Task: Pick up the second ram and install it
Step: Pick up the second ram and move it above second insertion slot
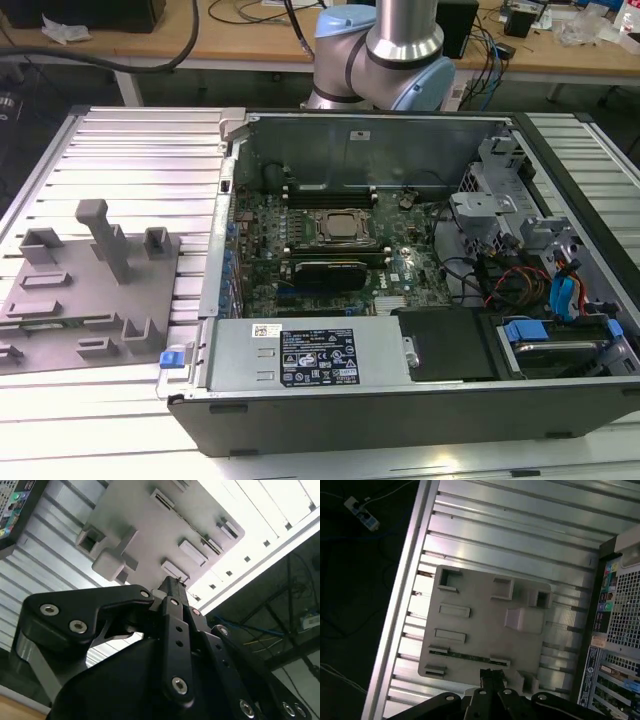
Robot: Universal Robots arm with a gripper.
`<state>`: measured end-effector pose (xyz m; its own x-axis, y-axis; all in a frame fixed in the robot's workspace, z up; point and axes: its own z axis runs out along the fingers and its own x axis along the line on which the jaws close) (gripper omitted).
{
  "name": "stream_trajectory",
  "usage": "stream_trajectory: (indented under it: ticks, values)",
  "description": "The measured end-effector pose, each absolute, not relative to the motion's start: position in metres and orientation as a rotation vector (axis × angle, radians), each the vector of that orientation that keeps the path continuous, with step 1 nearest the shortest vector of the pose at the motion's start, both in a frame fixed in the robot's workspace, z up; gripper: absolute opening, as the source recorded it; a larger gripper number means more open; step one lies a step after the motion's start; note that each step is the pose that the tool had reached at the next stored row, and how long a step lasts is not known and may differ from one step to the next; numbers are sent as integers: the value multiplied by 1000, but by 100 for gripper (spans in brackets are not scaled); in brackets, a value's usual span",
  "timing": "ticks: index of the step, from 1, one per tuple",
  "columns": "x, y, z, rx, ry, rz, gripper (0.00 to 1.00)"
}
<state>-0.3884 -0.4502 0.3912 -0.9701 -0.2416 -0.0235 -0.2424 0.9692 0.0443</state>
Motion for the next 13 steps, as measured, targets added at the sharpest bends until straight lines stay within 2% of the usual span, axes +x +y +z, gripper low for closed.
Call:
stream_trajectory:
  ticks: [13]
  values:
    - [-388, -450, 391, -790, 3028, 76, 11]
